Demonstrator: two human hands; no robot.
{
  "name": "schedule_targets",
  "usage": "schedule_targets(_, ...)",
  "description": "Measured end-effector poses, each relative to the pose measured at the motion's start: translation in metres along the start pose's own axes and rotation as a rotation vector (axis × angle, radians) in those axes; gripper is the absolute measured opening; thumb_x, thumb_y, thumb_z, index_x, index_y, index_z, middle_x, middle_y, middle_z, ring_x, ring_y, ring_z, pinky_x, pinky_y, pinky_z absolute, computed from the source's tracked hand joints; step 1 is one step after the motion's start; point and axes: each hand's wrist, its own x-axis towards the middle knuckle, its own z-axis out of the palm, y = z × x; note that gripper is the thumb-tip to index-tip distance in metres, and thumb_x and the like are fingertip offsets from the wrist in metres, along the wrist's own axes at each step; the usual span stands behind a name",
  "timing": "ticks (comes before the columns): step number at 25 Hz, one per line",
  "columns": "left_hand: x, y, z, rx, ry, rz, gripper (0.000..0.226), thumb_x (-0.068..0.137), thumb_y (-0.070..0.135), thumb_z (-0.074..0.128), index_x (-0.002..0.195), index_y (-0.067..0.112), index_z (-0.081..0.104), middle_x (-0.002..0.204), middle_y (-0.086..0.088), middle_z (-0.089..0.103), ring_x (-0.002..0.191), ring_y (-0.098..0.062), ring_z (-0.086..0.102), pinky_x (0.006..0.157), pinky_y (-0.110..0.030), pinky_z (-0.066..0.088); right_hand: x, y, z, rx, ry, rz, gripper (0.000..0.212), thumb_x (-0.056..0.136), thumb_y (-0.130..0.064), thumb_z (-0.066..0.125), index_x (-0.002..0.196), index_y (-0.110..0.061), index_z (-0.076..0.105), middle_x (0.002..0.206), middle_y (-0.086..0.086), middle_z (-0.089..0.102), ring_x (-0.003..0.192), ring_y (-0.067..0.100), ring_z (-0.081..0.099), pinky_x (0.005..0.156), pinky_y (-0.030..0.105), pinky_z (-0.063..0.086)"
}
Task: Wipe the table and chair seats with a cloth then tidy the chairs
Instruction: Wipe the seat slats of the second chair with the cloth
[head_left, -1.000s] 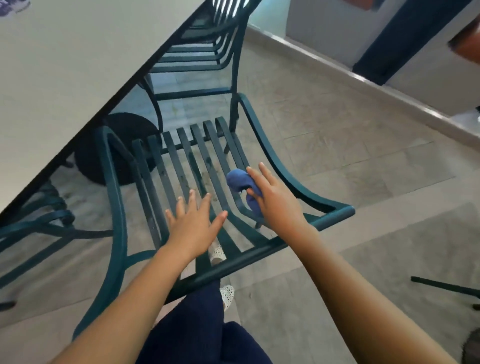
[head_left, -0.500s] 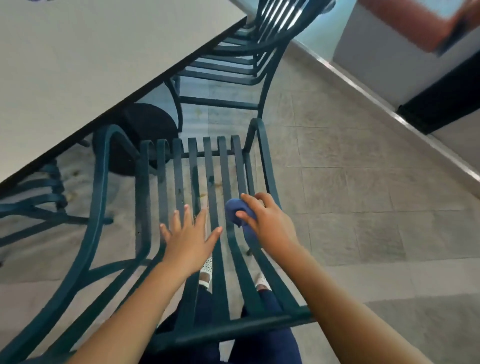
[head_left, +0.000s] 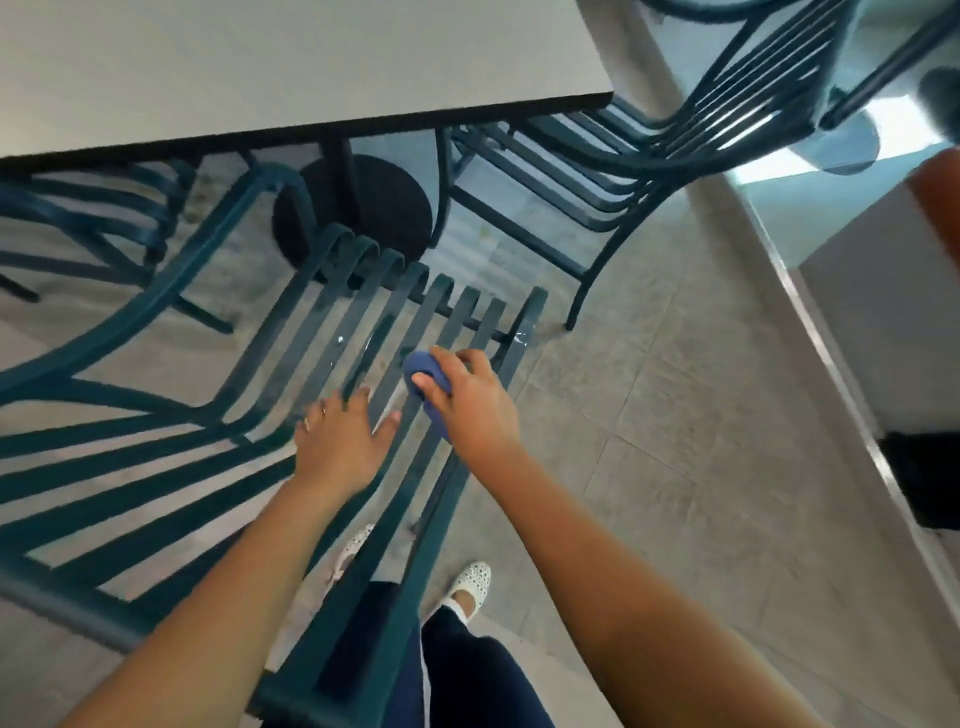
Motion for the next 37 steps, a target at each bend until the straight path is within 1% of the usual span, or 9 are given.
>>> schedule_targets(5, 0.015, 0.022, 0.009, -0.363, 0.224, -0.104, 0.042, 0.095, 0.039, 0.046, 0.122, 0.008, 0.054, 0.122, -0.017, 0.054, 0.111, -0.032, 0.050, 0.086, -0.041, 0.043, 0.037, 0.011, -0.010, -0.068, -0.086, -0.071, 0.044, 0.097, -0.043, 0.039, 0.136, -0.022, 0.045, 0.133, 0.009, 0.039, 0.113, 0.029, 0.050, 0.080, 0.041, 0.052)
schedule_targets(10, 0.042, 0.022, 0.003, -0.457, 0.351, -0.165, 0.036, 0.098, 0.039, 0.039, 0.092, 0.009, 0.058, 0.079, -0.007, 0.059, 0.070, -0.019, 0.054, 0.060, -0.028, 0.036, 0.075, 0.008, -0.009, -0.101, -0.154, -0.145, 0.043, 0.098, -0.043, 0.039, 0.136, -0.024, 0.045, 0.132, 0.007, 0.040, 0.111, 0.028, 0.051, 0.080, 0.038, 0.049)
schedule_targets(14, 0.064, 0.007, 0.001, -0.427, 0.399, -0.262, 0.047, 0.100, 0.037, 0.030, 0.084, 0.006, 0.062, 0.061, -0.002, 0.049, 0.056, -0.015, 0.049, 0.049, -0.022, 0.029, 0.105, -0.006, -0.006, -0.141, -0.238, -0.184, 0.043, 0.097, -0.044, 0.038, 0.135, -0.026, 0.045, 0.130, 0.005, 0.040, 0.111, 0.024, 0.051, 0.078, 0.034, 0.048)
schedule_targets(16, 0.074, -0.003, 0.004, -0.491, 0.371, -0.292, 0.043, 0.099, 0.038, 0.031, 0.095, 0.008, 0.062, 0.071, -0.003, 0.056, 0.068, -0.017, 0.058, 0.055, -0.022, 0.039, 0.120, -0.009, -0.003, -0.179, -0.282, -0.208, 0.043, 0.097, -0.044, 0.038, 0.136, -0.026, 0.043, 0.130, 0.005, 0.040, 0.111, 0.024, 0.051, 0.080, 0.035, 0.050)
schedule_targets(18, 0.083, -0.015, 0.008, -0.576, 0.295, -0.319, 0.040, 0.097, 0.042, 0.036, 0.116, 0.013, 0.057, 0.103, -0.007, 0.062, 0.097, -0.025, 0.062, 0.078, -0.032, 0.051, 0.135, -0.013, 0.004, -0.243, -0.317, -0.259, 0.044, 0.097, -0.043, 0.039, 0.138, -0.027, 0.040, 0.131, 0.006, 0.039, 0.110, 0.026, 0.052, 0.084, 0.036, 0.051)
schedule_targets(22, 0.107, -0.034, 0.024, -0.654, 0.187, -0.411, 0.056, 0.094, 0.051, 0.039, 0.142, 0.023, 0.034, 0.150, -0.008, 0.032, 0.132, -0.032, 0.041, 0.103, -0.048, 0.040, 0.166, -0.028, 0.031, -0.310, -0.407, -0.362, 0.044, 0.098, -0.037, 0.043, 0.140, -0.024, 0.040, 0.133, 0.010, 0.040, 0.111, 0.030, 0.052, 0.090, 0.040, 0.048)
schedule_targets(28, 0.138, -0.051, 0.037, -0.598, 0.092, -0.573, 0.066, 0.093, 0.057, 0.036, 0.150, 0.032, 0.013, 0.159, -0.005, 0.003, 0.143, -0.036, 0.010, 0.113, -0.058, 0.017, 0.207, -0.050, 0.075, -0.376, -0.487, -0.502, 0.045, 0.097, -0.030, 0.049, 0.141, -0.023, 0.041, 0.133, 0.013, 0.043, 0.113, 0.032, 0.050, 0.091, 0.037, 0.044)
schedule_targets(33, 0.164, -0.064, 0.047, -0.628, 0.100, -0.757, 0.068, 0.091, 0.055, 0.044, 0.148, 0.028, 0.017, 0.158, -0.008, 0.005, 0.143, -0.035, 0.013, 0.114, -0.053, 0.020, 0.248, -0.057, 0.113, -0.435, -0.562, -0.625, 0.056, 0.091, -0.019, 0.058, 0.143, -0.021, 0.037, 0.133, 0.012, 0.045, 0.117, 0.029, 0.042, 0.099, 0.039, 0.039)
schedule_targets(37, 0.183, -0.083, 0.063, -0.509, 0.070, -0.814, 0.072, 0.091, 0.059, 0.040, 0.149, 0.031, 0.011, 0.159, -0.008, -0.004, 0.144, -0.035, 0.002, 0.114, -0.052, 0.010, 0.276, -0.061, 0.149, -0.363, -0.662, -0.584, 0.057, 0.089, -0.014, 0.060, 0.142, -0.017, 0.039, 0.134, 0.012, 0.045, 0.120, 0.029, 0.041, 0.103, 0.036, 0.036)
